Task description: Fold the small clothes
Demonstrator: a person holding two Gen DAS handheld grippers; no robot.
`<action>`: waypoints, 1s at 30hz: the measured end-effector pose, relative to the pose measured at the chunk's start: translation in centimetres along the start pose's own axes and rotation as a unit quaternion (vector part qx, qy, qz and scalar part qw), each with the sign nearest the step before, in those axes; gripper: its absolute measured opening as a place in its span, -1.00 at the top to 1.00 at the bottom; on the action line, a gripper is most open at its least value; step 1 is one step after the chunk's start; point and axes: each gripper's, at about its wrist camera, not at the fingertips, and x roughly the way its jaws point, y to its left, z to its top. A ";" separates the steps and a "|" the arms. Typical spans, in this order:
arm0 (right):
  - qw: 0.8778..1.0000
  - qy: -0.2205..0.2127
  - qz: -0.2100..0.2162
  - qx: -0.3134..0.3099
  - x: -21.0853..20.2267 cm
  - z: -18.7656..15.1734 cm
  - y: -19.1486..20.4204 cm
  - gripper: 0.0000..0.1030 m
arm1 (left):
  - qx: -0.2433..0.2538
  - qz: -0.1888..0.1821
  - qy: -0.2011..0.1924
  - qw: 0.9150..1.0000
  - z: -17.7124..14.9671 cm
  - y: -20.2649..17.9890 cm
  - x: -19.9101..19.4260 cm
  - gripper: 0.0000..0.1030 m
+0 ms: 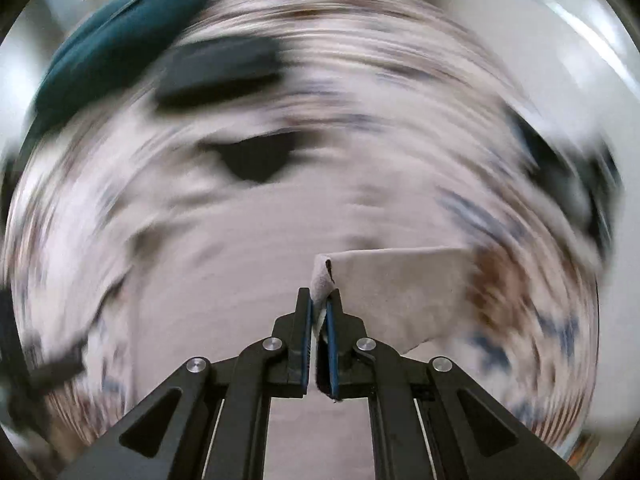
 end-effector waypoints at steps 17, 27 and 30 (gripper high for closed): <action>0.948 0.184 0.039 -0.257 11.4 -14.8 18.9 0.50 | -0.170 0.001 0.059 0.984 -6.9 15.1 5.3 -1.00; 0.983 0.185 -0.007 -0.005 11.9 -9.9 3.6 -0.23 | -0.381 -0.181 0.099 0.901 -6.3 20.5 12.2 -0.88; 0.980 0.193 -0.021 0.041 12.9 -9.8 0.5 -0.23 | -0.342 -0.182 0.089 0.918 -3.8 18.5 13.7 -0.66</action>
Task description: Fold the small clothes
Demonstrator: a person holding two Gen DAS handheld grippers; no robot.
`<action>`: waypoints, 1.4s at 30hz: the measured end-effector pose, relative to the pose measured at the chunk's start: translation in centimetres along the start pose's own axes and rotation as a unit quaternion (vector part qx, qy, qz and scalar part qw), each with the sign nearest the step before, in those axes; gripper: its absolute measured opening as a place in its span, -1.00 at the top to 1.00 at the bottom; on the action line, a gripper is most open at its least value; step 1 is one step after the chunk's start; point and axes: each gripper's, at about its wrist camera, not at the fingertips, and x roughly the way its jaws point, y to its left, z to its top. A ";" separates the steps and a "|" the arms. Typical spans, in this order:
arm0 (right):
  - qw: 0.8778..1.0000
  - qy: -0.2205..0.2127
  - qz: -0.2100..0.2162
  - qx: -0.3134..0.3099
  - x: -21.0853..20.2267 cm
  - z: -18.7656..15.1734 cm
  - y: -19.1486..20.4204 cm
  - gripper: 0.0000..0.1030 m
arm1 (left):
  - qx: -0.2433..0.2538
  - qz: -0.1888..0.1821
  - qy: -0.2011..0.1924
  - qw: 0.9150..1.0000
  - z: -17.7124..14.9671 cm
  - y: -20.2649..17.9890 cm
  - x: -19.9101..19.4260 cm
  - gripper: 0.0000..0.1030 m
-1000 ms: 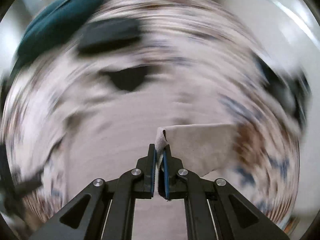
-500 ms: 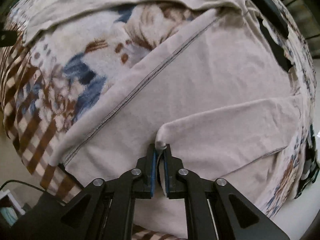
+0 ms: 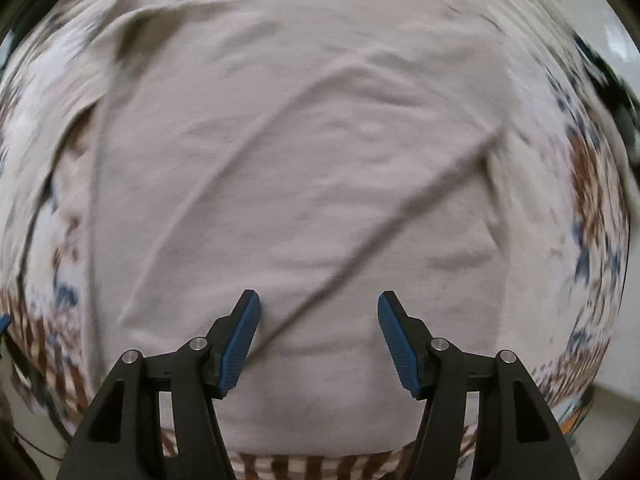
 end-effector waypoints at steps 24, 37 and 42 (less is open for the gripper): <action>0.989 0.014 0.026 0.146 0.8 -6.4 -19.2 -0.23 | 0.566 -0.100 -0.002 0.818 -29.1 -26.1 -6.3 0.90; 0.975 0.037 0.062 0.212 3.6 -13.9 -35.7 -0.23 | 0.585 -0.055 0.077 0.806 -32.8 -28.5 0.7 -0.31; 0.968 0.031 0.139 0.206 4.7 -15.2 -38.0 -0.24 | 0.511 -0.035 0.061 0.857 -26.3 -24.7 -1.3 -0.71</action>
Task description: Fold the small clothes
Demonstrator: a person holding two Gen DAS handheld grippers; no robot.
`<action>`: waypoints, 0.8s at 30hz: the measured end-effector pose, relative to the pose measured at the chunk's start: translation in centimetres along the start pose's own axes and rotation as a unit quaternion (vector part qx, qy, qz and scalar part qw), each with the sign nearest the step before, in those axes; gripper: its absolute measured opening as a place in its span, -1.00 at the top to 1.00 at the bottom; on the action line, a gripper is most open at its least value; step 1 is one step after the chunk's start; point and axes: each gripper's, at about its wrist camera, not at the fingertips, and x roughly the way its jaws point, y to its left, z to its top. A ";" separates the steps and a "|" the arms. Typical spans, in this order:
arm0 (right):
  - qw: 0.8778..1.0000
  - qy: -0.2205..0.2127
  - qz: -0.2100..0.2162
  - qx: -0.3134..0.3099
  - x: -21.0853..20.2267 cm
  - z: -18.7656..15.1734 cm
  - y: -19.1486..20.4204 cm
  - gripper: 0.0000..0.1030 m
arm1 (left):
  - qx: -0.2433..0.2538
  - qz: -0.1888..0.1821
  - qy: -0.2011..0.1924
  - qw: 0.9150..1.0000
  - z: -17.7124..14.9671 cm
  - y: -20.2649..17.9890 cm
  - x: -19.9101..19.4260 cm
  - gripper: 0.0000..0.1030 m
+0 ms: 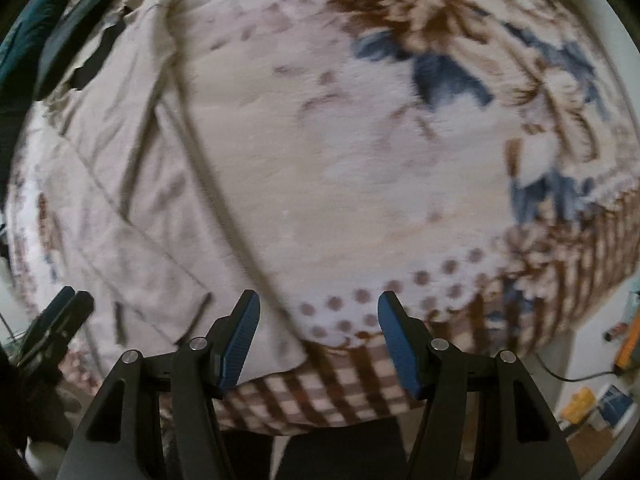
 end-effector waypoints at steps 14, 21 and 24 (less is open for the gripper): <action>0.992 0.099 0.076 -0.018 4.2 -0.5 -1.0 -0.28 | -0.159 -0.046 0.134 0.977 -9.2 13.4 3.8 0.49; 0.989 0.115 0.090 -0.027 4.4 0.4 1.9 0.93 | -0.243 -0.102 0.095 0.960 -8.2 14.1 1.3 0.94; 0.987 0.110 0.114 -0.022 2.7 0.7 2.6 0.94 | -0.276 -0.133 0.074 0.949 -6.5 15.0 -1.0 0.94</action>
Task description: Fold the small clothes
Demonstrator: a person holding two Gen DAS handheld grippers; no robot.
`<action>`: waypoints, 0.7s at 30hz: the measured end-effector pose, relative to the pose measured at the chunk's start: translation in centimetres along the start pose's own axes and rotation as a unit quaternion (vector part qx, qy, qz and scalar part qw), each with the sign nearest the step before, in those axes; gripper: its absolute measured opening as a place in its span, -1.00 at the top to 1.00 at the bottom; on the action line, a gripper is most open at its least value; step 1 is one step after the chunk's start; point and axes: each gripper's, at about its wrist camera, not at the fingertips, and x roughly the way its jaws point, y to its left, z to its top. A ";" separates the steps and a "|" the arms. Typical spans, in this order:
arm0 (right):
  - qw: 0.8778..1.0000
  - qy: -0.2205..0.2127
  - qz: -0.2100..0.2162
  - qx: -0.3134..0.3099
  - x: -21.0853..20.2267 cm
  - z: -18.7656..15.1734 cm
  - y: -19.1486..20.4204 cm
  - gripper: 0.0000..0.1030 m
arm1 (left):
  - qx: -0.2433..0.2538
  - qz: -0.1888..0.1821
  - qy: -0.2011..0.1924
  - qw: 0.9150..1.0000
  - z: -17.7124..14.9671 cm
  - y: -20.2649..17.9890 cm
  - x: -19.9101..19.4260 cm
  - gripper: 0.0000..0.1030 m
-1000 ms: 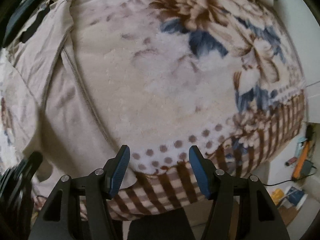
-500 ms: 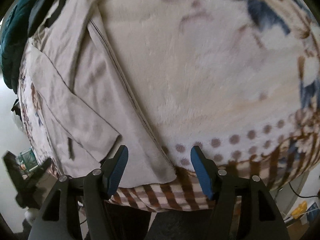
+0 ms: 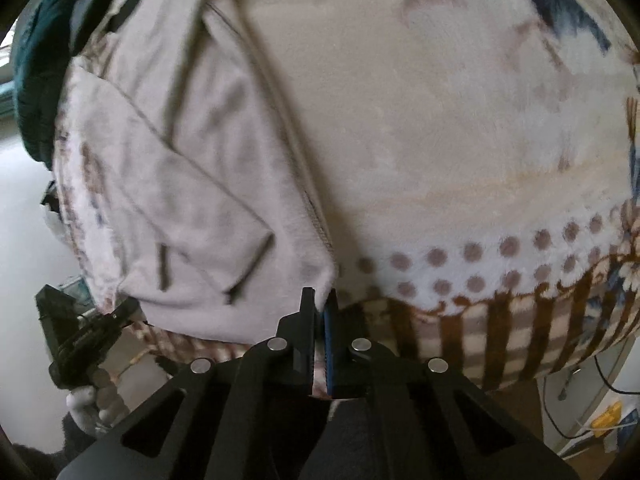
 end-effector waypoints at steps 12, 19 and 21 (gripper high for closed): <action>0.988 -0.117 0.092 0.031 -9.1 12.5 3.7 0.91 | -0.015 -0.083 -0.081 0.993 15.4 -5.2 -0.2 0.86; 0.982 -0.159 0.091 0.032 -10.6 16.6 5.0 0.04 | -0.030 -0.060 -0.130 0.989 16.6 -2.9 -1.9 0.11; 0.985 -0.163 0.064 0.010 -10.9 16.3 4.9 0.04 | -0.005 -0.019 -0.126 0.992 16.6 -3.4 -1.4 0.08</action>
